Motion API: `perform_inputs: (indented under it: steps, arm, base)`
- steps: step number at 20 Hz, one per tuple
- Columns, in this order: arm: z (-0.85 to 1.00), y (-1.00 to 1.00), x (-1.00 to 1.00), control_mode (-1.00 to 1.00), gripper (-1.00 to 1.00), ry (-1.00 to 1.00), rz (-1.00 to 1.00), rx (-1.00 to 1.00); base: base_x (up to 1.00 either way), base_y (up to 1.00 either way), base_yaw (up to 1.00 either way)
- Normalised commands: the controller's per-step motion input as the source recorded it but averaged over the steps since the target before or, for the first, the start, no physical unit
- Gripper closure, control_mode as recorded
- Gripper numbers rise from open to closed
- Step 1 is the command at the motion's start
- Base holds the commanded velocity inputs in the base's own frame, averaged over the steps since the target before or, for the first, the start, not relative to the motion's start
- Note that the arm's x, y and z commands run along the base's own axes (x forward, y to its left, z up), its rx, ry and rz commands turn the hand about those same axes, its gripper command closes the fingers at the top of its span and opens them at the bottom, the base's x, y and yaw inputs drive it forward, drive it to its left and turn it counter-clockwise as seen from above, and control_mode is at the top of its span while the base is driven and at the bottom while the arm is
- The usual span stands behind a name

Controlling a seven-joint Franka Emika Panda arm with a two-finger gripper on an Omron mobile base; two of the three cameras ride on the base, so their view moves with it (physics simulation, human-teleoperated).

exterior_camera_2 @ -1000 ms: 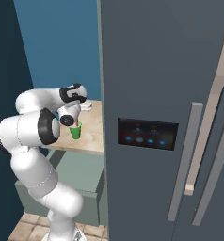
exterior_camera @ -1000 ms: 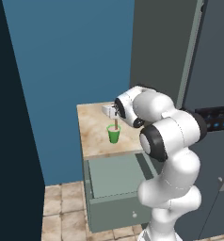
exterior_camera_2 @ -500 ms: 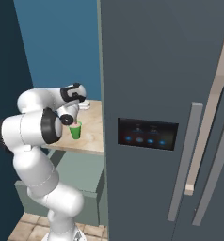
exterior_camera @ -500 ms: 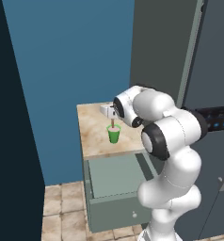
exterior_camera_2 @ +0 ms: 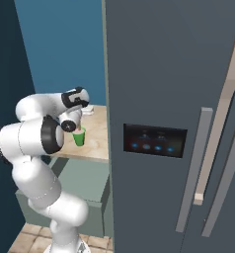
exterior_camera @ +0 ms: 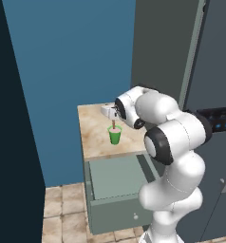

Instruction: Pick up the straw from the left drawer and put it inside the smoothie cup.

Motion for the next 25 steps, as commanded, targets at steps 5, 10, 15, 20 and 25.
perform_inputs:
  steps: [5,10,15,20,25]
  arm:
    - [0.26,0.0,-0.34,-1.0,-1.0,-0.07,0.0,0.0]
    - [0.5,0.0,-0.44,-1.0,-1.0,-0.14,0.0,0.0]
    - [0.61,0.0,-0.34,-1.0,-1.0,-0.11,0.0,0.0]
    - [0.64,0.02,-0.3,-1.0,-1.0,-0.03,0.0,0.0]
    - [0.65,0.01,-0.26,-1.0,-1.0,0.0,0.0,0.0]
  base:
    - [0.0,0.0,0.0]
    - [0.0,0.0,0.0]
    - [0.0,0.0,0.0]
    - [0.0,0.0,0.0]
    - [0.0,0.0,0.0]
